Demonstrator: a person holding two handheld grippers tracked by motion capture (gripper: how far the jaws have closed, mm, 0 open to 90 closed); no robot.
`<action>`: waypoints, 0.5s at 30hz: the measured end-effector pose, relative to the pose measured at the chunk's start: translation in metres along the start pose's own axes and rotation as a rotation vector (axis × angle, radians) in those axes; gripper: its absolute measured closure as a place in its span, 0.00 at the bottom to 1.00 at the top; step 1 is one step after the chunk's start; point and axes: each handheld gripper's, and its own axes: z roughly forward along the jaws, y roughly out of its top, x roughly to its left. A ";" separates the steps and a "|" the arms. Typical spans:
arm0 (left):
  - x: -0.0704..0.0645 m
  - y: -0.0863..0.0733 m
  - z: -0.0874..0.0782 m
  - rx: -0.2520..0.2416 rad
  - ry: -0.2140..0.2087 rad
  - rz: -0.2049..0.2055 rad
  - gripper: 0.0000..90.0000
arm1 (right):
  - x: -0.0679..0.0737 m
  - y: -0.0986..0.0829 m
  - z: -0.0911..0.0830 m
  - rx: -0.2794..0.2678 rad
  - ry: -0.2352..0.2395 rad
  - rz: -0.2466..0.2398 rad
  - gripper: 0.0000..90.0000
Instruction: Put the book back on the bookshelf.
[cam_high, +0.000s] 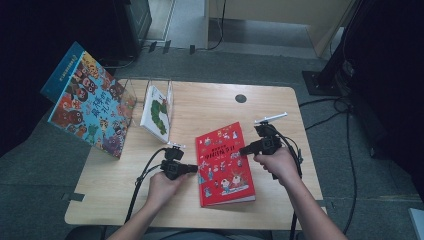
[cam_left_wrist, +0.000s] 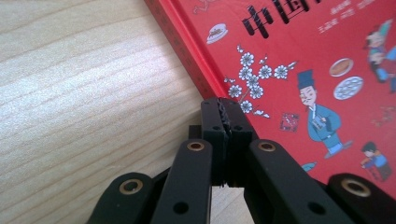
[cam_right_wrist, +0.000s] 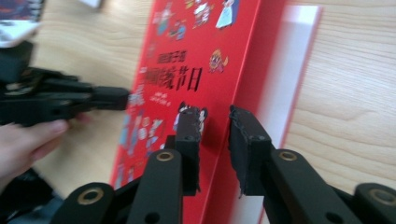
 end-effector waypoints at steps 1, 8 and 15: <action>0.000 0.000 0.000 0.002 -0.001 -0.002 1.00 | 0.003 0.001 -0.001 0.005 0.009 0.002 0.83; 0.000 0.000 0.001 -0.004 -0.005 0.005 1.00 | 0.028 0.015 -0.003 0.008 0.027 -0.032 0.87; -0.003 0.001 0.005 -0.025 -0.001 0.013 1.00 | 0.059 0.031 0.008 0.059 0.016 -0.115 0.88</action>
